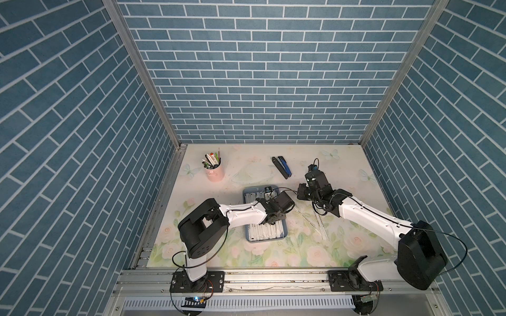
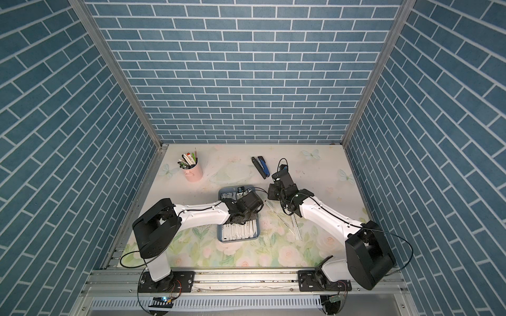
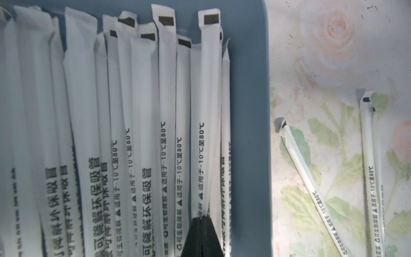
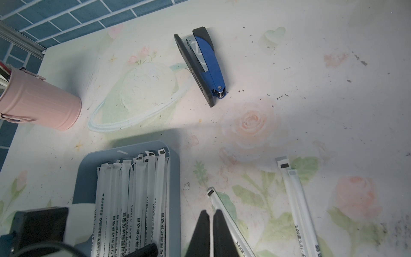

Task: Put the straws into the storage box
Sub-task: Place the straw in the storage box.

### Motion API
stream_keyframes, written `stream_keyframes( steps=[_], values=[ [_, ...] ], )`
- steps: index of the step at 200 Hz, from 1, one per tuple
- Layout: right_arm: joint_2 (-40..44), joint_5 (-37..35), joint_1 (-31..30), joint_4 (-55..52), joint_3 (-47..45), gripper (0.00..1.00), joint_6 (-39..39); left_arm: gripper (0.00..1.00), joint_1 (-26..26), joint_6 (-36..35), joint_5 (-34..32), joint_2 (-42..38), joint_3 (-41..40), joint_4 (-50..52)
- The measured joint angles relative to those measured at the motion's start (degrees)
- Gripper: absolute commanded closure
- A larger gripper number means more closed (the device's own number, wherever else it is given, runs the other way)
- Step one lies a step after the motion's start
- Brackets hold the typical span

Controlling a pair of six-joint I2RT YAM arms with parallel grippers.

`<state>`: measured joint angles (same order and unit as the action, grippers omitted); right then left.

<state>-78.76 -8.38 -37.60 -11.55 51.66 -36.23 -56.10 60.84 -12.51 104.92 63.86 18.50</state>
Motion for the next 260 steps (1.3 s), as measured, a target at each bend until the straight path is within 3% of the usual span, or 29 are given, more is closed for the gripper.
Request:
stream_keyframes(
  steps=[20, 74, 100, 116, 135, 171, 204, 260],
  values=[
    [0.0, 0.0, 0.0, 0.0, 0.0, 0.91, 0.0, 0.79, 0.0, -0.1, 0.0, 0.0, 0.3, 0.8],
    [0.0, 0.1, 0.0, 0.3, -0.3, 0.9, 0.0, 0.76, 0.0, -0.4, 0.0, 0.0, 1.2, 2.1],
    [0.0, 0.9, 0.9, -0.5, -0.2, 0.9, 1.0, 0.64, 0.0, -1.9, -1.0, -1.5, 3.8, 5.8],
    [0.0, 2.3, 2.3, -1.6, -0.1, 0.87, 3.5, 0.56, 0.5, -3.9, -2.4, -5.5, 4.7, 7.5],
    [-0.5, 5.1, 4.5, -4.9, -0.1, 0.76, 8.7, 0.48, 2.2, -6.4, -4.4, -12.6, 3.6, 7.3],
    [-2.8, 7.9, 5.0, -12.9, -1.3, 0.68, 16.2, 0.31, 10.1, -13.4, -8.8, -26.8, -6.0, 3.2],
    [-5.4, 8.0, 4.7, -17.4, -0.4, 0.64, 19.6, 0.3, 15.3, -18.3, -11.0, -31.9, -13.2, 0.0],
    [-12.9, 7.6, 1.4, -19.3, 1.4, 0.6, 20.4, 0.31, 15.7, -21.6, -11.8, -34.6, -17.9, -6.0]
  ],
)
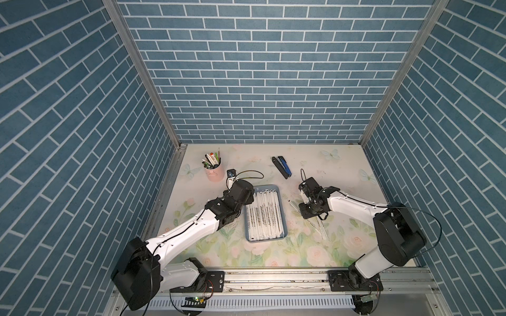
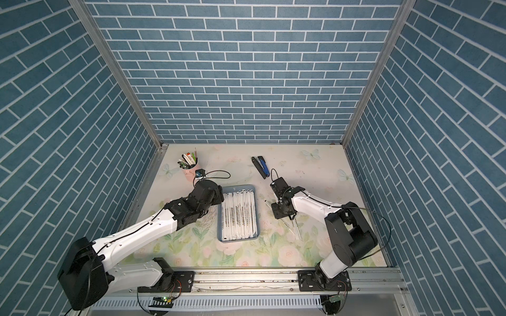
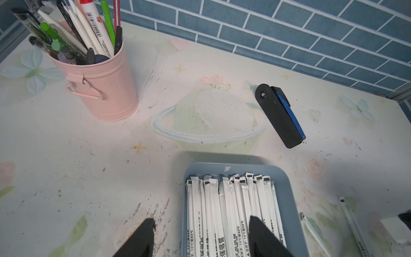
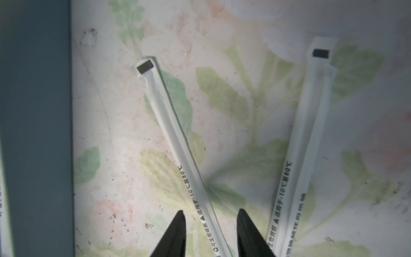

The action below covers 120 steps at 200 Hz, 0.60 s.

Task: Put the straws into the storage box
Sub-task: Pick up the straw from the center of the board.

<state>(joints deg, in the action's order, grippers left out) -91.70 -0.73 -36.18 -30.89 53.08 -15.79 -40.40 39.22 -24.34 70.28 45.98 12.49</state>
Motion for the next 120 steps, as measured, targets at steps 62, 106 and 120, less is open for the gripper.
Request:
stream_keyframes(
  steps=[62, 106, 120],
  values=[
    [-4.3, -2.7, -2.2, -0.4, 1.6, 0.72, 0.2, 0.31, 0.0, -0.5, 2.2, -0.2, -4.6, -4.1],
    [-4.8, -3.3, -2.4, 0.1, 1.7, 0.92, 0.1, 0.31, 0.0, -1.4, 3.2, -0.2, -4.7, -5.6],
    [-4.8, -3.3, -2.4, 0.2, 1.7, 0.96, 0.0, 0.31, 0.0, -1.6, 3.4, -0.2, -4.7, -5.8]
  ],
)
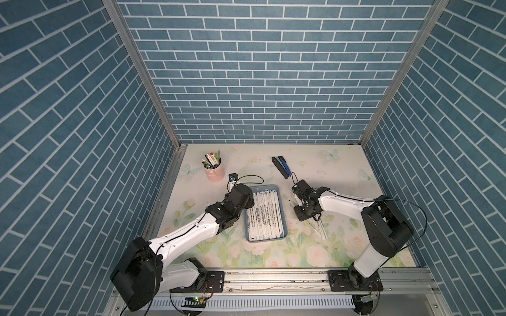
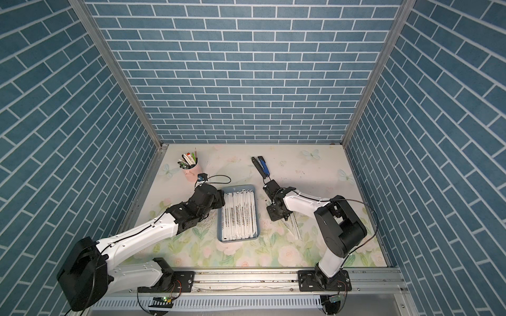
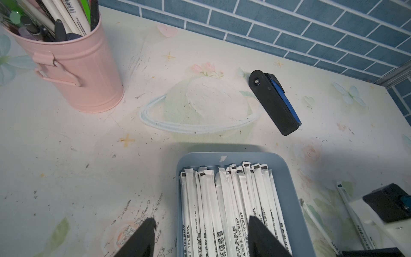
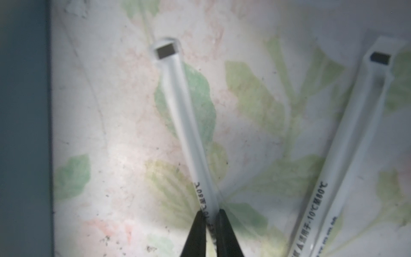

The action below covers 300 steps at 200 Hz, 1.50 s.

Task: Put the straws into the storage box
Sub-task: Pick up the straw from the center of the board.

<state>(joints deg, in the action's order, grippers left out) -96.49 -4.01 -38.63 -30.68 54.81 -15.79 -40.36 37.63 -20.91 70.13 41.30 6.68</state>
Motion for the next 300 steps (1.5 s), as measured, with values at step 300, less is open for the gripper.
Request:
stream_keyframes(
  steps=[300],
  values=[
    [-0.2, -0.9, -11.9, 11.0, 13.2, 1.0, -27.7, 0.32, 4.2, 0.7, -0.3, -5.0, -2.9, 1.6]
  ],
)
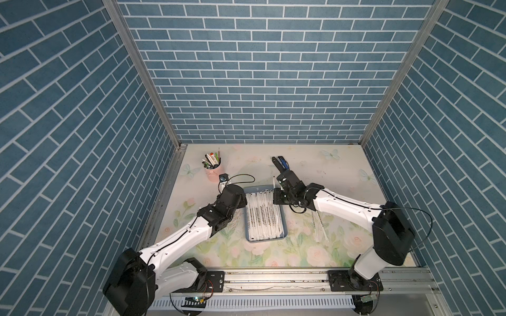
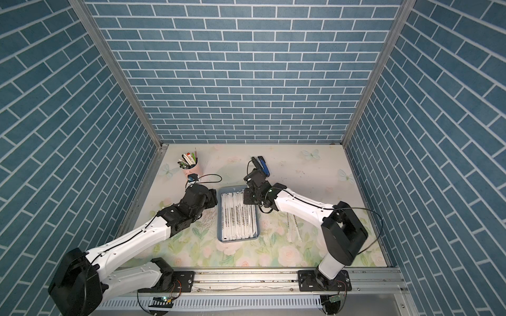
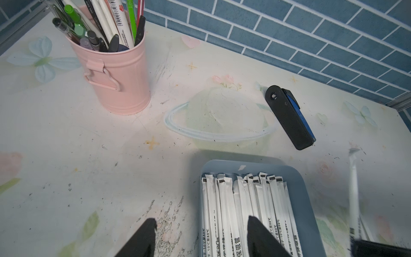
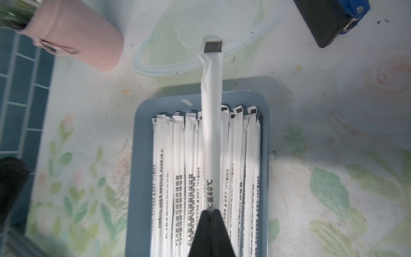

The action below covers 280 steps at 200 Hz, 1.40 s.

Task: Put the straws into the storage box
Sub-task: Pick up the straw from the center of the board, then place the straw in the storage box.

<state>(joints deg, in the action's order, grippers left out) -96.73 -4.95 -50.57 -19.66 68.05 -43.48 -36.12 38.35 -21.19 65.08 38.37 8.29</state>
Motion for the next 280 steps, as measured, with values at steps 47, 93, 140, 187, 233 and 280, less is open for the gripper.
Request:
stream_keyframes(
  steps=[47, 93, 140, 187, 233, 280],
  values=[
    [-4.8, -4.7, -1.2, -3.2, 0.1, 1.0, -1.7, 0.32, 0.3, -0.1, 0.9, 0.1, -1.0, -0.2],
    [-6.4, -4.8, -1.2, -3.3, 0.1, 0.97, -1.7, 0.32, 0.4, -0.3, 1.6, 0.2, -1.4, -0.3],
    [-7.8, -4.4, -1.2, -3.4, 0.2, 0.92, -1.7, 0.32, 0.5, -0.2, 1.8, 0.2, -1.6, -0.3],
    [-8.1, -4.2, -1.2, -4.4, 0.5, 0.77, -1.7, 0.32, 0.5, -0.2, 1.9, 0.2, -1.8, -0.4],
    [-7.8, -3.8, -1.1, -5.8, 1.6, 0.72, -1.7, 0.32, 0.5, -0.3, 2.0, 0.2, -1.8, -0.4],
    [1.0, -3.9, 2.8, -8.1, -1.0, 0.78, -0.4, 0.33, 0.5, -0.6, 2.4, 0.5, -1.8, -0.4]
  ],
)
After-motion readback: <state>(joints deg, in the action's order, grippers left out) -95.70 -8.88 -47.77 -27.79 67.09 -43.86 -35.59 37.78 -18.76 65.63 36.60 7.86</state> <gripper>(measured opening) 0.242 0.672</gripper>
